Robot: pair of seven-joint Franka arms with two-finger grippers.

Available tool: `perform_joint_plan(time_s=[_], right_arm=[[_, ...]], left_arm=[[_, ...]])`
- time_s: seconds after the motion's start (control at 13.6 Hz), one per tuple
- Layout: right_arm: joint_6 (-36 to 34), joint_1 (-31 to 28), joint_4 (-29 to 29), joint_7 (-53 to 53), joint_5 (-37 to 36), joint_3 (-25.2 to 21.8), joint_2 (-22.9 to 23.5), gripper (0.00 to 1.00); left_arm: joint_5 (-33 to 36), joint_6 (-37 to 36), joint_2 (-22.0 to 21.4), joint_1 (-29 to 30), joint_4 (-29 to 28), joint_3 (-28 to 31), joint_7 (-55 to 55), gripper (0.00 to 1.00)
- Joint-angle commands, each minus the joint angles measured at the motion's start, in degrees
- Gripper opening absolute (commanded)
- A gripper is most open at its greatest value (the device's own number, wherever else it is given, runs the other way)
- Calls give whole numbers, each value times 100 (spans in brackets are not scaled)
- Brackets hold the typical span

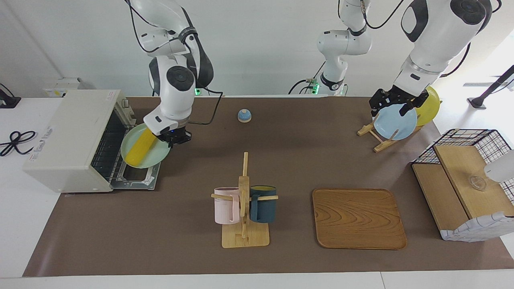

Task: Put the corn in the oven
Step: 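Carry the plate with corn into the open oven with the right gripper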

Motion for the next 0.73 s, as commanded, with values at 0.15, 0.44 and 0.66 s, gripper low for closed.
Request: perform_joint_plan(time_s=[0.15, 0.44, 0.66], right_arm=[[455, -501, -527, -243, -36, 84, -240, 0], [509, -1002, -555, -813, -45, 76, -275, 0], [509, -1240, -589, -982, -45, 84, -284, 0]], left_arm=[[61, -56, -5, 64, 76, -24, 26, 100], [61, -47, -5, 178, 85, -147, 62, 100], [61, -47, 4, 310, 85, -296, 70, 100]])
